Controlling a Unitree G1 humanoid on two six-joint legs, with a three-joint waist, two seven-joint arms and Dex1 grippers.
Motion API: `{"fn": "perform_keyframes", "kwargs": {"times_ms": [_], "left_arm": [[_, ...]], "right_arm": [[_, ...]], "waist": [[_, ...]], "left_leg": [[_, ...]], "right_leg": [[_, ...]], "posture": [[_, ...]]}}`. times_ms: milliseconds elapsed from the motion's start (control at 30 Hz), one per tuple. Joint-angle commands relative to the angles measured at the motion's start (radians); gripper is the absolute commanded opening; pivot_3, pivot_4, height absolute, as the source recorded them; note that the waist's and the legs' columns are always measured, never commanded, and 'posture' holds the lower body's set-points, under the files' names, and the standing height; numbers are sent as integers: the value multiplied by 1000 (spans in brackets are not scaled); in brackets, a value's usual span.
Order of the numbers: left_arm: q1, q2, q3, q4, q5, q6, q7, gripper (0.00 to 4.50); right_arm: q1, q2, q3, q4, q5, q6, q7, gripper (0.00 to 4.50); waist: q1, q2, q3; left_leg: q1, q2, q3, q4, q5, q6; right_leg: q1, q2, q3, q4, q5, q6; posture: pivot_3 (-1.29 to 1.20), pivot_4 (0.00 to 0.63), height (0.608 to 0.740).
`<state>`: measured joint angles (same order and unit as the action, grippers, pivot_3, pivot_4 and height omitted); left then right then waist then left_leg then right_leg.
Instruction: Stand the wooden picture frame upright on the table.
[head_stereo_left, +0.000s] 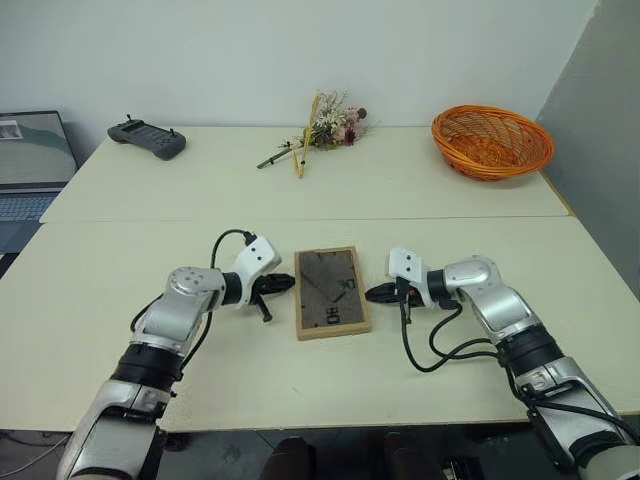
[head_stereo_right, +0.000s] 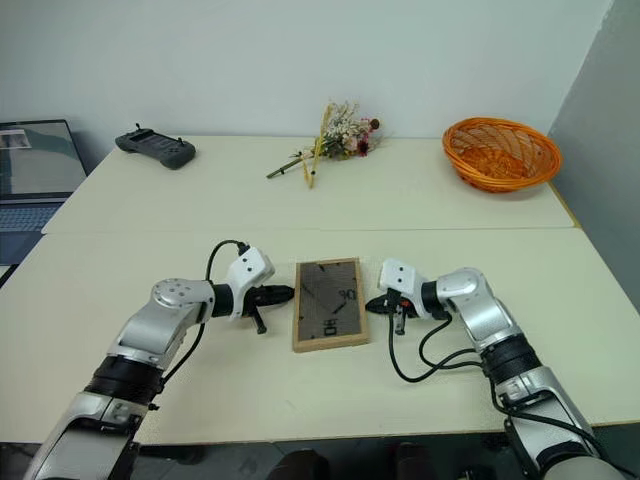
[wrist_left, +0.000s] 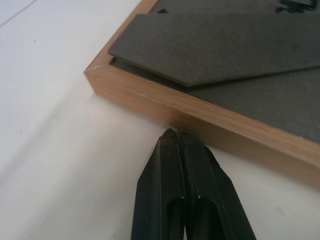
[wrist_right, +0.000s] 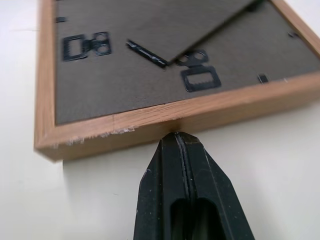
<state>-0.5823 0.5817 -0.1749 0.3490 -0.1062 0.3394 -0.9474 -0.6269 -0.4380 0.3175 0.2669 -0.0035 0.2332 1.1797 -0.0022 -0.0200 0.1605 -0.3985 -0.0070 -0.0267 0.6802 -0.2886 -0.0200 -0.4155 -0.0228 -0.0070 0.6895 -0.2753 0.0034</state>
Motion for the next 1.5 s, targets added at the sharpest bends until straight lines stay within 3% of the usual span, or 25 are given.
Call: {"fn": "perform_keyframes", "kwargs": {"times_ms": [33,300,333,433,600,700,1033,1200,1500], "left_arm": [[-15,6,-6,-2,12,-23,-29,12],[50,147,86,-60,-81,90,-166,12],[51,162,95,-67,-108,133,-198,397],[-1,204,157,-25,-275,444,-321,900],[-110,226,159,126,-375,748,-397,1851],[-152,202,147,209,-393,818,-411,2518],[-84,147,79,166,-417,871,-423,4467],[-85,82,58,168,-417,858,-407,4467],[-96,13,131,99,-481,946,-336,4467]], "right_arm": [[5,-11,-6,-41,10,-5,-11,0],[-70,-19,-76,93,4,-44,-125,0],[-76,-14,-78,101,5,-45,-134,0],[-85,5,-85,110,11,-57,-154,0],[-71,2,-51,113,-31,-158,-166,0],[-61,21,-43,97,-33,-149,-177,0],[-40,53,-12,56,-42,-111,-184,0],[-50,110,-3,34,-40,-67,-201,0],[-19,121,-12,6,-37,-24,-211,0]], "waist": [[-1,0,0],[-12,0,0],[-16,0,0],[-25,0,0],[-25,0,0],[-28,0,0],[-31,0,0],[-28,0,0],[-25,0,0]], "left_leg": [[0,0,0,0,0,0],[0,1,0,-1,0,0],[0,1,0,-1,0,0],[0,1,0,-1,0,0],[-1,0,-1,0,0,0],[-1,0,-1,0,0,0],[0,1,-1,0,2,-4],[0,0,-1,0,2,-4],[0,0,-1,0,2,-4]], "right_leg": [[0,0,0,0,0,0],[0,0,0,0,0,-1],[0,1,0,0,0,-1],[0,1,0,0,-1,-1],[0,1,-2,0,-1,-1],[0,1,-3,0,-1,0],[-1,1,1,1,-1,-1],[-1,0,1,1,-1,-1],[0,-1,0,1,-1,-1]], "posture": [[0,150,740],[0,150,740],[0,150,740],[0,150,740],[0,150,740],[0,150,740],[0,150,740],[0,150,740],[0,150,740]]}}
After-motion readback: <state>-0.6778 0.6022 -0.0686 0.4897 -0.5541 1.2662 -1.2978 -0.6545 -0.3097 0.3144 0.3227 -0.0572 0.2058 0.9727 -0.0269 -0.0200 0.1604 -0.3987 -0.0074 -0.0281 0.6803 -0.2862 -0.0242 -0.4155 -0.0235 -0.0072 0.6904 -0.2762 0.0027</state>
